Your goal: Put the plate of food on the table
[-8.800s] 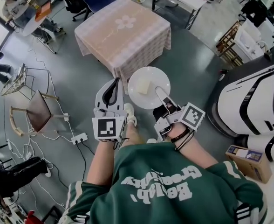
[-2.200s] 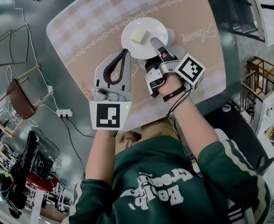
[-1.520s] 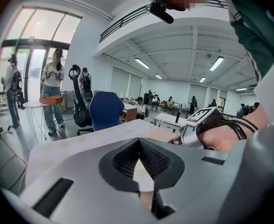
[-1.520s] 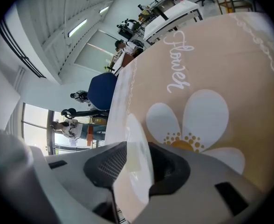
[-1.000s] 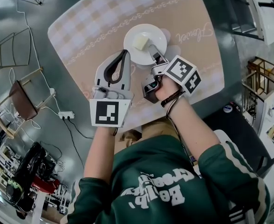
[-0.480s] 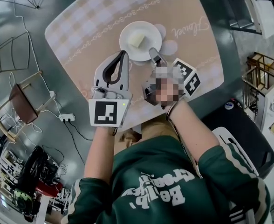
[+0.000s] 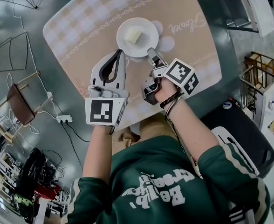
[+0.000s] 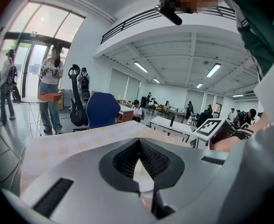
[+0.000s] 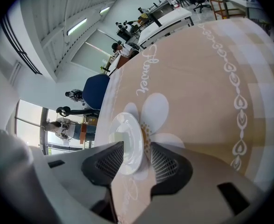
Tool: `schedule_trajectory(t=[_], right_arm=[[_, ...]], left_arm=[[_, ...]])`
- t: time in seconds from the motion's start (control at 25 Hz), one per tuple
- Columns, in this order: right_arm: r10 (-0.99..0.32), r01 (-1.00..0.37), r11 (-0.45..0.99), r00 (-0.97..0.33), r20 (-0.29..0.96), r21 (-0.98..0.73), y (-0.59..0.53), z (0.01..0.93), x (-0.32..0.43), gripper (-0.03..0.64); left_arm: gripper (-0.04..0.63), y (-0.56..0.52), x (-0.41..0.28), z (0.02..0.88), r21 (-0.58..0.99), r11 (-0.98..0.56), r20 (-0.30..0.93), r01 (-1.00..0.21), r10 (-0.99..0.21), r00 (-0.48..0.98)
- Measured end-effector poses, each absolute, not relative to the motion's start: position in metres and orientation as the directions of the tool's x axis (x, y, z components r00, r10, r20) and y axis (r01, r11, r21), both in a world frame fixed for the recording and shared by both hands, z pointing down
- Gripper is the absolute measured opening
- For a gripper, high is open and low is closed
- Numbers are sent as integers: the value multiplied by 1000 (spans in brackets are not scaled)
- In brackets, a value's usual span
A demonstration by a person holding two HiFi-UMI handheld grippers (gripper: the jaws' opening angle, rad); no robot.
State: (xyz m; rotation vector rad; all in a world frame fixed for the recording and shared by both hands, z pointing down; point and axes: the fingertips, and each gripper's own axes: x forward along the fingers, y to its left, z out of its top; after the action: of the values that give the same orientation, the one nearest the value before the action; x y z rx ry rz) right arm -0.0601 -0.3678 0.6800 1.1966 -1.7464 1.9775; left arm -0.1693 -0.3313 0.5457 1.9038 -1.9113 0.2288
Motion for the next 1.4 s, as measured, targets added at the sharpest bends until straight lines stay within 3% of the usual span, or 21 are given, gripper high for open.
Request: schedule_trajectory(t=[0.32,0.56,0.76,1.04,1.4], right_arm=[[-335,-668,-233,-627,703,-707,-365,662,-53,172],[-327,-700,-178,-621,713,-692,-362,642,-46,28],[-321,-673,-118,-669,670,-730,-356,626,-52,12],[-391,-653,217,-739,548,-726,-353,572,-54,14],[-383,-578,518,-816,433,-630,-312,501,-60,14]], left_arm=[[9,-318,-161,539,222,45,414,-974,-909,52],[9,-311,-155,524,214,39,405,-976,-913,52],[9,-303,-146,512,206,10,400,-978,-913,75],[9,-293,-147,489,195,-45,369,-980,-922,116],[9,-262,-147,439,189,-89,327,-978,-933,149]])
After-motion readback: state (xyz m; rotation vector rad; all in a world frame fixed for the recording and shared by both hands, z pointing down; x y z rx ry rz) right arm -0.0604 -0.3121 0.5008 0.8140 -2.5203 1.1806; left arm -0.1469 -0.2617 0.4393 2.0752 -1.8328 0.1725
